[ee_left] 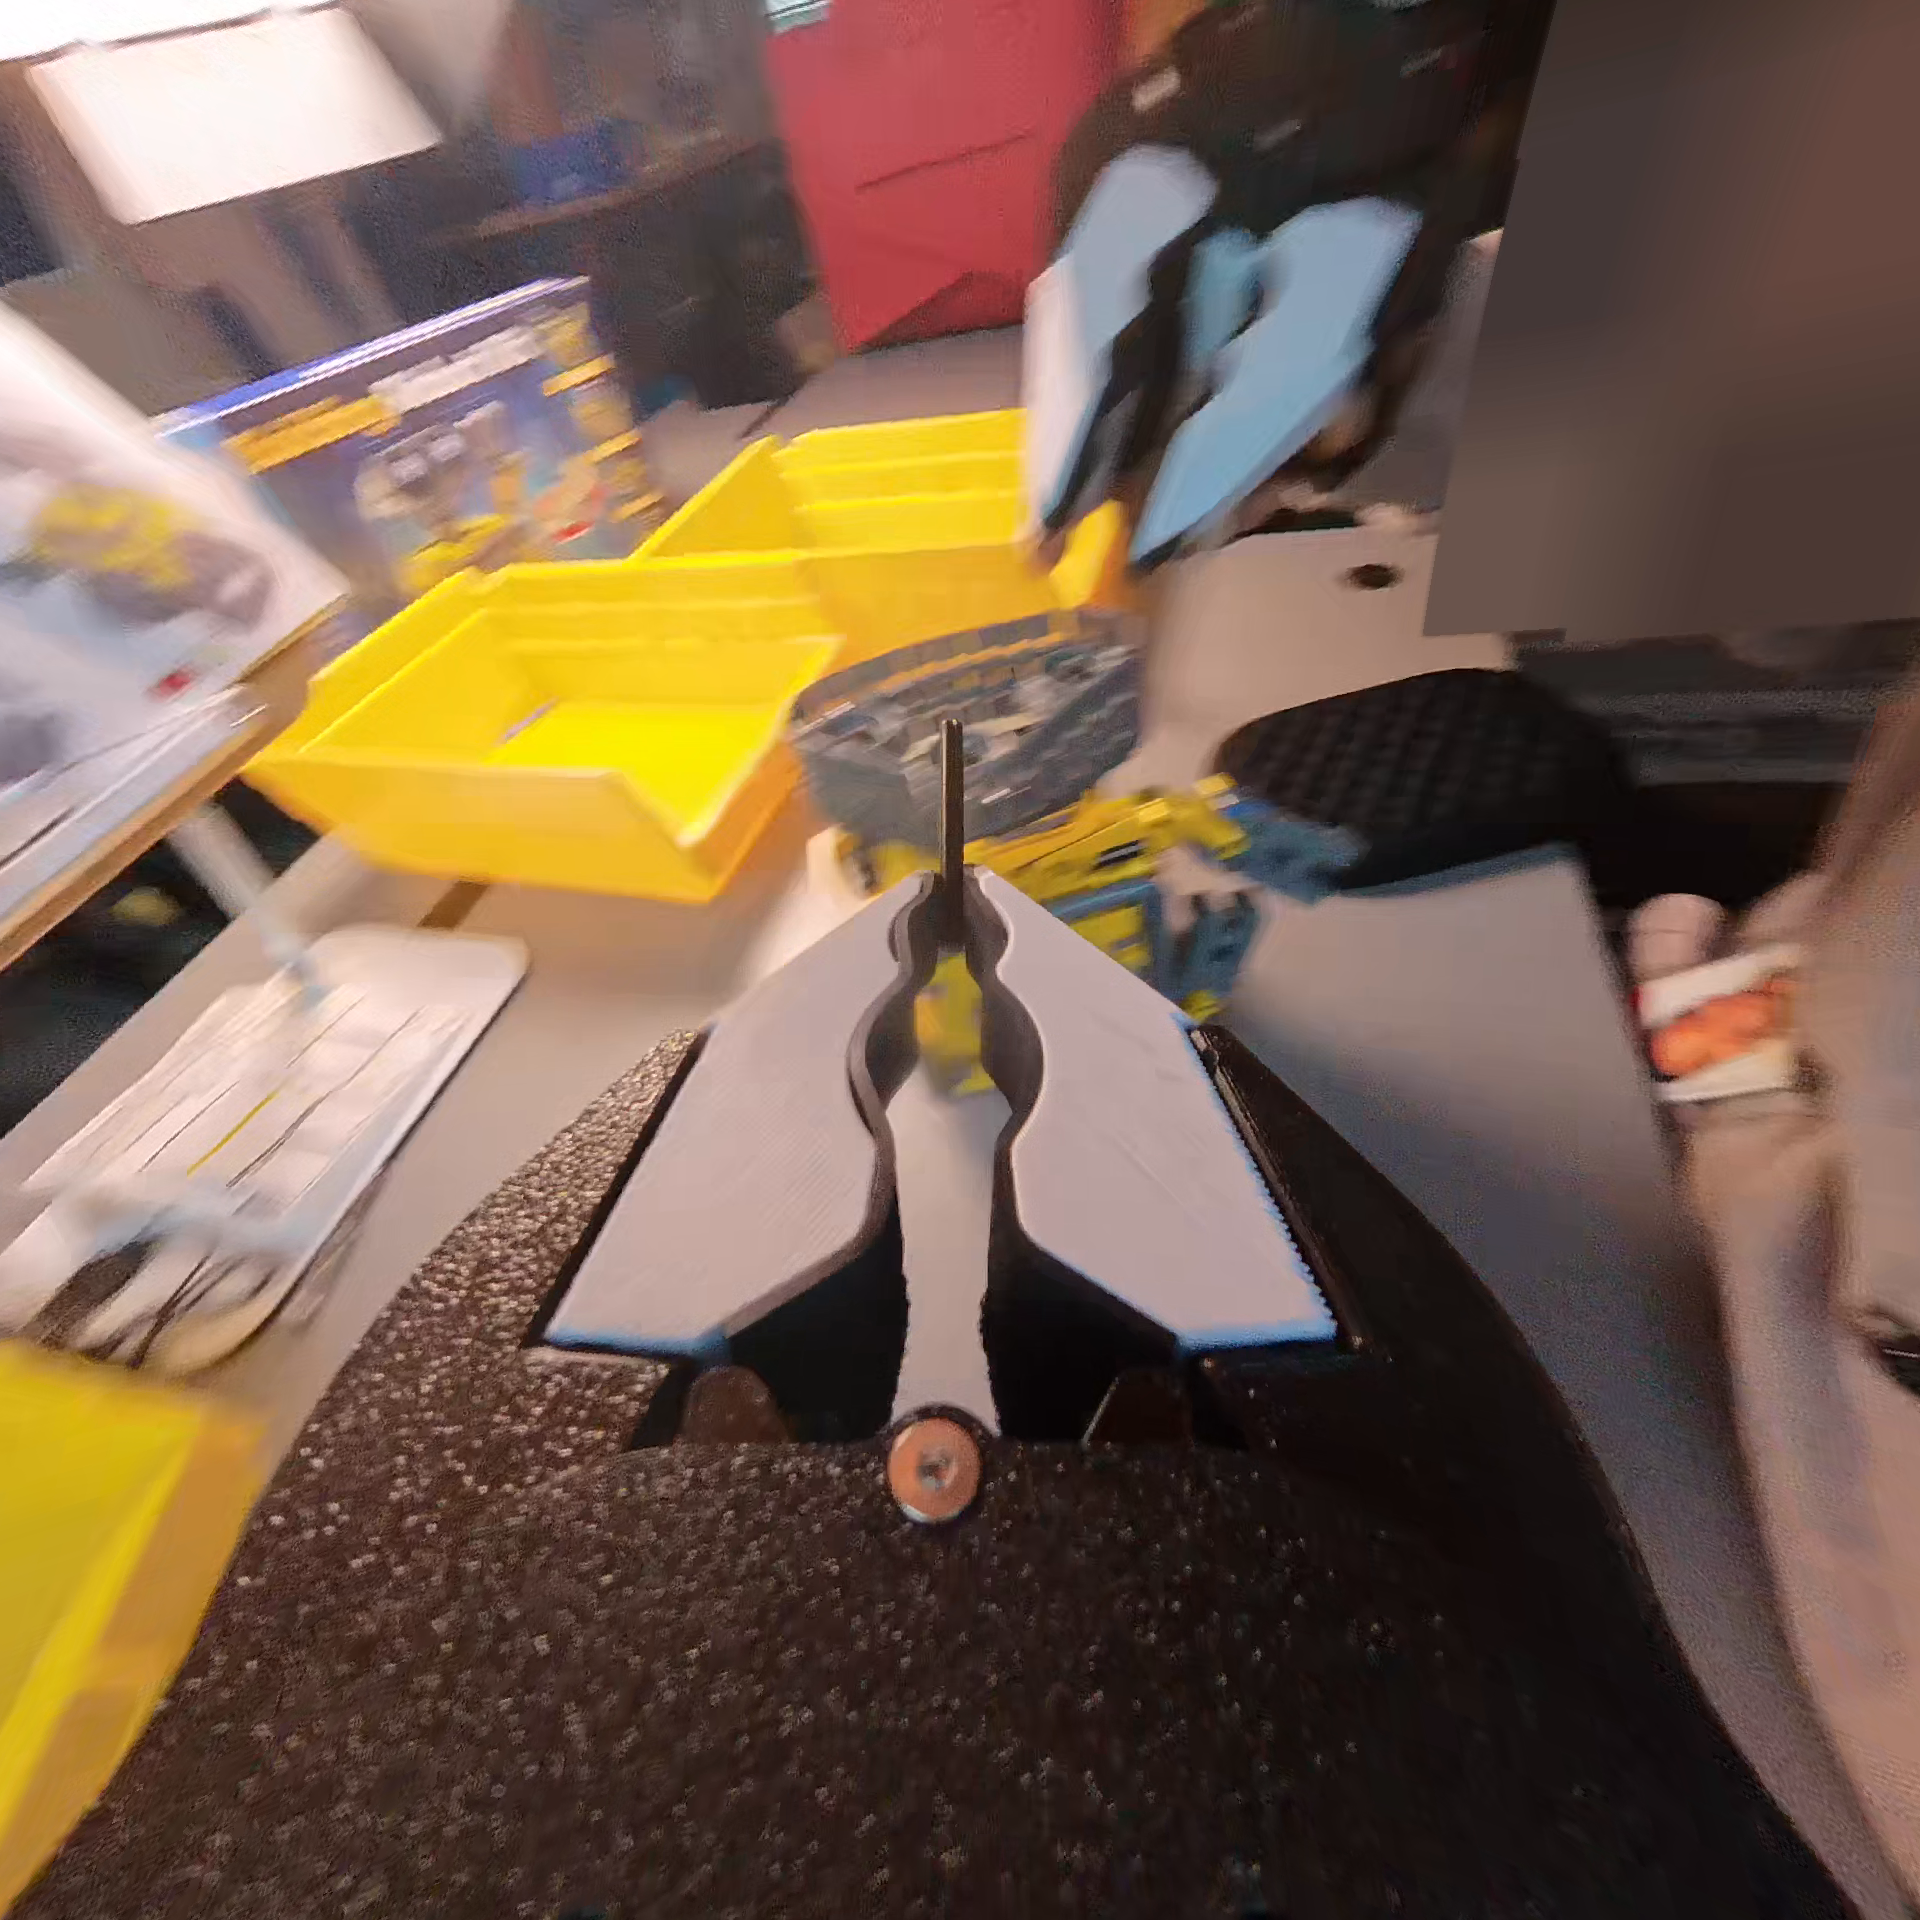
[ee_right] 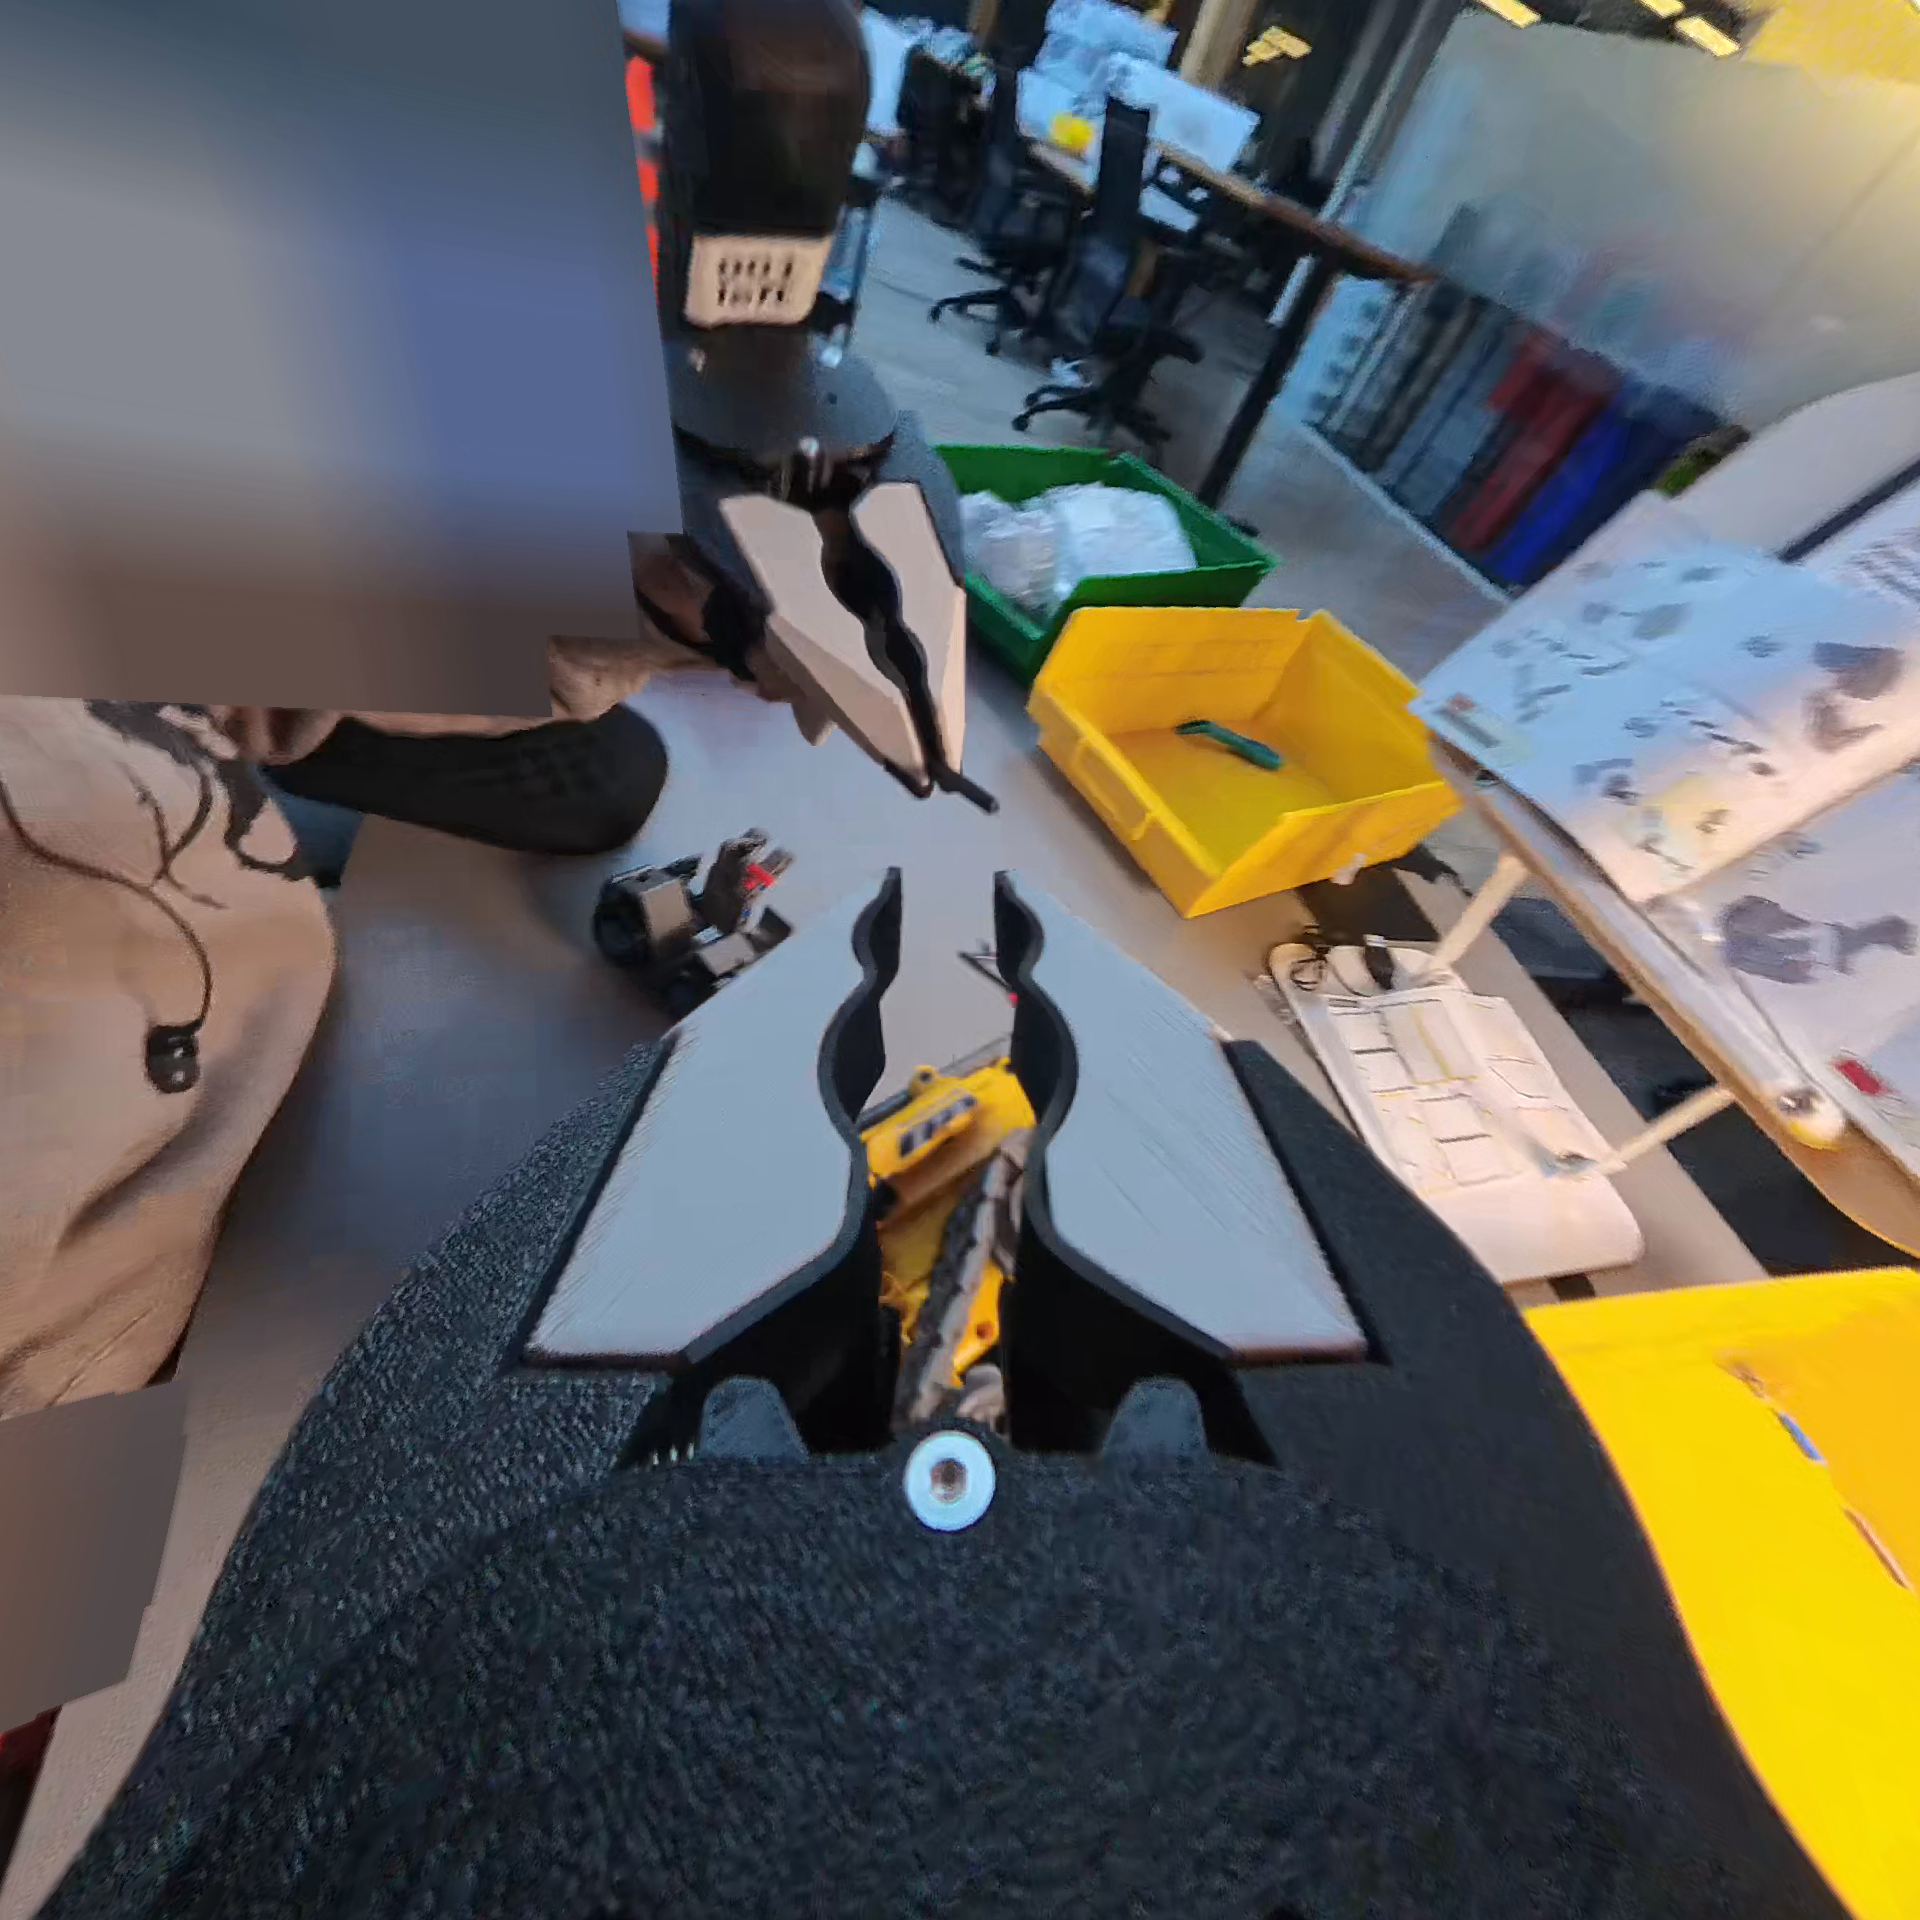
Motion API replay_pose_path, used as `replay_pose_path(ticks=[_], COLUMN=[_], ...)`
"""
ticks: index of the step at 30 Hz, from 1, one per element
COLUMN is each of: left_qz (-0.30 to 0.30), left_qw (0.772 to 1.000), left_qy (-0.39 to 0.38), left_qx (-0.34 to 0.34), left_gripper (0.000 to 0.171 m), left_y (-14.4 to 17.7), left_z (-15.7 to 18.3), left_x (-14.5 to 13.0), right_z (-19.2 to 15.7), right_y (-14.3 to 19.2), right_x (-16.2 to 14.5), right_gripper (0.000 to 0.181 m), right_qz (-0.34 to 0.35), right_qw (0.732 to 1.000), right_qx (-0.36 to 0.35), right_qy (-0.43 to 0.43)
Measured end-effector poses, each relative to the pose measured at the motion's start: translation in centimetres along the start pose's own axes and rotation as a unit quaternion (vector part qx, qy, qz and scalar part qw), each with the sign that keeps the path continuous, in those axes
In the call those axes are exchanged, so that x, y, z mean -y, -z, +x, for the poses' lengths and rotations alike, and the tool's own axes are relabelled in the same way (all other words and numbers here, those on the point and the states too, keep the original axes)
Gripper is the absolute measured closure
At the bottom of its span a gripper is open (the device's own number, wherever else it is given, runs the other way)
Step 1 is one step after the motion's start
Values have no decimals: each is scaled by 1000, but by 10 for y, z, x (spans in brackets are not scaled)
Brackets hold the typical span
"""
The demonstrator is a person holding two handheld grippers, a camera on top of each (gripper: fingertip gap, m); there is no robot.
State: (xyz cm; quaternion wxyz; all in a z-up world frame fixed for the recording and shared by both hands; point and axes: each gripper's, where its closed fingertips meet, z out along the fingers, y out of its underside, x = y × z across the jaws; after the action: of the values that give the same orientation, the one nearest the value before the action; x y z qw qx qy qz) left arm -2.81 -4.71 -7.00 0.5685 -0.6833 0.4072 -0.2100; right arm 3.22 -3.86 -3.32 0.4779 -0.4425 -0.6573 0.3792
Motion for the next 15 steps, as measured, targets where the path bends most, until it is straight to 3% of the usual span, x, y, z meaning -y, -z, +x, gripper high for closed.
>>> replay_pose_path(ticks=[1, 3, 5, 7, 11, 15], left_qz=[-18, -112, -212, -240, -272, -238], left_qw=[998, 984, 962, 953, 943, 949], left_qy=[20, 78, 110, 142, 129, 148], left_qx=[53, 111, 134, 123, 141, 147], left_gripper=[170, 169, 169, 168, 168, 134], left_y=[10, 21, 20, 9, -1, 4], left_z=[-32, -80, -99, -97, -107, -110], left_x=[-18, -84, -156, -193, -214, -199], right_z=[12, 28, 39, 41, 32, 21], right_y=[12, 33, 47, 53, 62, 72], right_x=[2, -4, -22, -45, -82, -105], right_gripper=[160, 151, 144, 133, 116, 110], right_qz=[12, 18, 2, -25, -52, -64], right_qw=[999, 997, 994, 990, 984, 981], right_qx=[-21, -52, -96, -121, -141, -148], right_qy=[-21, -49, -51, -62, -93, -106])
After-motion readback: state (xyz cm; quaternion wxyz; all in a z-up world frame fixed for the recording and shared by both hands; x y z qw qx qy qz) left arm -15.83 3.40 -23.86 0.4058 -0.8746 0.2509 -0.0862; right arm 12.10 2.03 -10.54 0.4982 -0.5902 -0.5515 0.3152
